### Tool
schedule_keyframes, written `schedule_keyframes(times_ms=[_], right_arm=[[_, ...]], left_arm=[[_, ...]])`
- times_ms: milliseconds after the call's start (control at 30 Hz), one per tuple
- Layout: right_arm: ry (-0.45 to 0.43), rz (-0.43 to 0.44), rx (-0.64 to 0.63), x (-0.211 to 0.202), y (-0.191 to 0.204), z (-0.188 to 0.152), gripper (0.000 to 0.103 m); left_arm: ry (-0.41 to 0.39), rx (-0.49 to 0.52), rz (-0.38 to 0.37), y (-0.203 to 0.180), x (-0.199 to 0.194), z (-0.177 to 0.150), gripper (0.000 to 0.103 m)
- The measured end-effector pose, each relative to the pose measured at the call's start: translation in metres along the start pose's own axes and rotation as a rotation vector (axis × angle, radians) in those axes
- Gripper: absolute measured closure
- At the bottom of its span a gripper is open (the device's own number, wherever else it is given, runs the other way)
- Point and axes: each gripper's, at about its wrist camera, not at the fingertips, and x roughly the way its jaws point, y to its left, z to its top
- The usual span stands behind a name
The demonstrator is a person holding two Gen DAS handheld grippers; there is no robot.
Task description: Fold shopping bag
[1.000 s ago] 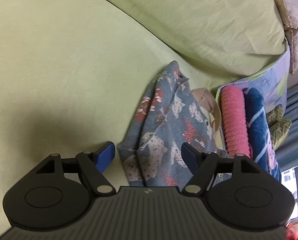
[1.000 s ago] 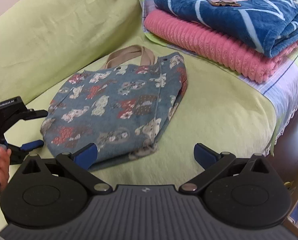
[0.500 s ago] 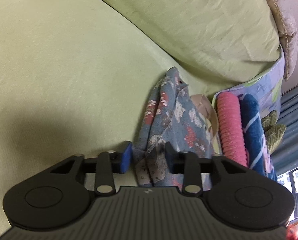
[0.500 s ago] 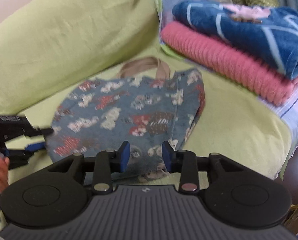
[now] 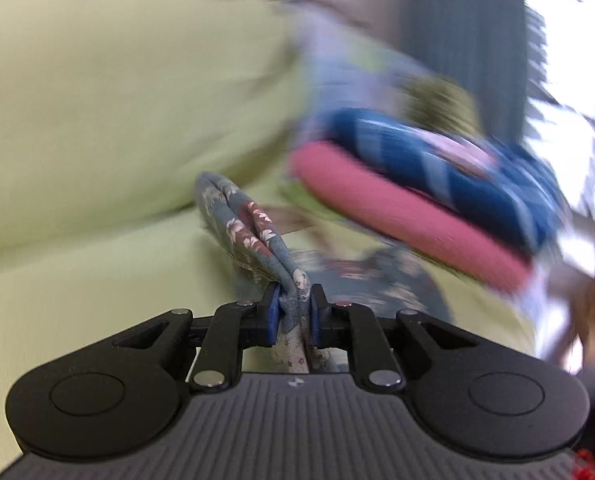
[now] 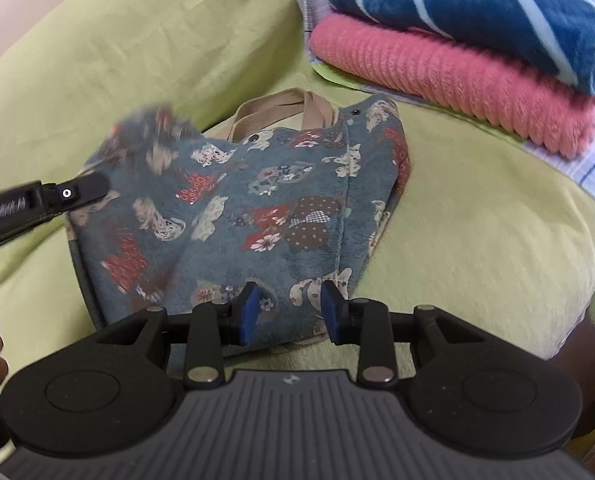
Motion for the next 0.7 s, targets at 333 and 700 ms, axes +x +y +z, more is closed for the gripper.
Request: schedule_keyframes(times_ms=[333,700], right_arm=[[-0.028,0.037,0.264,-0.025,-0.044,0.021,0.061],[-0.057,0.042,0.258,-0.01,-0.032,0.028,0.046]], left_arm=[[0.095,0.481,-0.083,-0.096,0.026,-0.018,0.084],[0.117,0.452,-0.082,-0.085,0.021,-0.025,0.084]])
